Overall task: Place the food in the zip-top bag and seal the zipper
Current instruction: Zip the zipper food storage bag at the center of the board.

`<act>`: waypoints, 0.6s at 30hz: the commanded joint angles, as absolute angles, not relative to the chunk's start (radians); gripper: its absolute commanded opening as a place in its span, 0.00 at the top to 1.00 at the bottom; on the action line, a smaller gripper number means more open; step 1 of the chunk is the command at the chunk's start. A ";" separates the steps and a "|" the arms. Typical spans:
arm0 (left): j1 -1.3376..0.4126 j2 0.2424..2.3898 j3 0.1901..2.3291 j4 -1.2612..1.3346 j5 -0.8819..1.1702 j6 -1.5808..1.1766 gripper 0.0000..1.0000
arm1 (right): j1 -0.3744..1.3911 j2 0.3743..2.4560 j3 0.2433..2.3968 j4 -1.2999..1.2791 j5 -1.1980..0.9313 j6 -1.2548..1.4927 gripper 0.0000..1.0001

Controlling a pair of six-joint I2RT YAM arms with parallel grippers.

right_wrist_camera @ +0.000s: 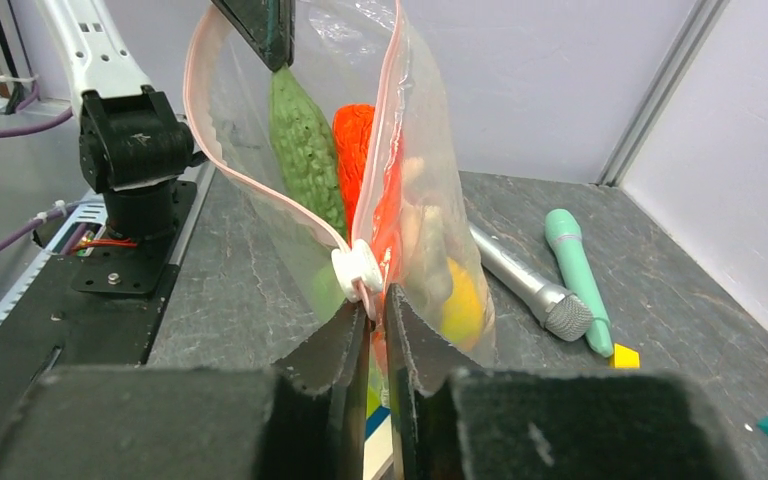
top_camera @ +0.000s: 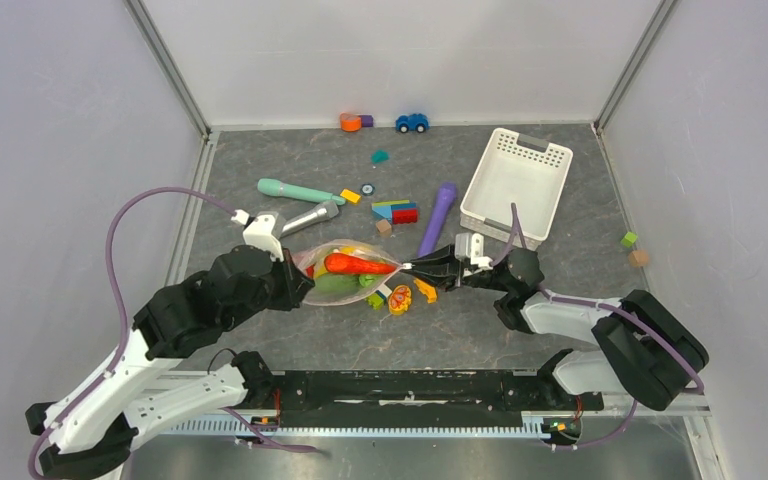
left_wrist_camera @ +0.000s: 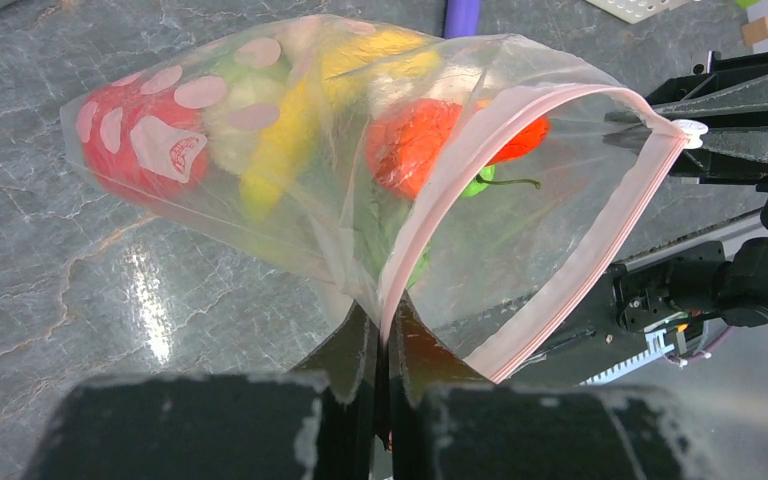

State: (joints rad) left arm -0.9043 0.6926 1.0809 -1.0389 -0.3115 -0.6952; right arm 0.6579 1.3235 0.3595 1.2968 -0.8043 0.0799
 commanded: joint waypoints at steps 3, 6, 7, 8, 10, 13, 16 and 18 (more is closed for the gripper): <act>-0.900 0.681 1.083 -0.990 -0.291 -0.733 0.98 | 0.655 1.331 0.351 1.448 -0.823 0.131 0.94; -0.900 0.673 1.096 -1.003 -0.290 -0.721 0.83 | 0.653 1.318 0.361 1.455 -0.826 0.167 1.00; -0.899 0.669 1.102 -1.003 -0.286 -0.714 0.74 | 0.653 1.314 0.370 1.451 -0.829 0.178 1.00; -0.900 0.664 1.111 -1.003 -0.281 -0.704 0.63 | 0.653 1.309 0.384 1.431 -0.839 0.188 1.00; -0.899 0.666 1.144 -1.003 -0.278 -0.682 0.27 | 0.654 1.298 0.427 1.356 -0.858 0.201 1.00; -0.900 0.689 1.223 -1.008 -0.261 -0.634 0.00 | 0.654 1.275 0.526 1.146 -0.876 0.178 1.00; -0.900 0.738 1.324 -1.025 -0.262 -0.587 0.00 | 0.653 1.259 0.609 0.909 -0.879 0.111 1.00; -0.899 0.785 1.395 -1.049 -0.267 -0.550 0.00 | 0.653 1.248 0.651 0.800 -0.869 0.061 1.00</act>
State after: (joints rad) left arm -0.9043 0.7238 1.2663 -1.0565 -0.2787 -0.6487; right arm 0.6559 1.3006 0.5404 1.0615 -0.8612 0.1455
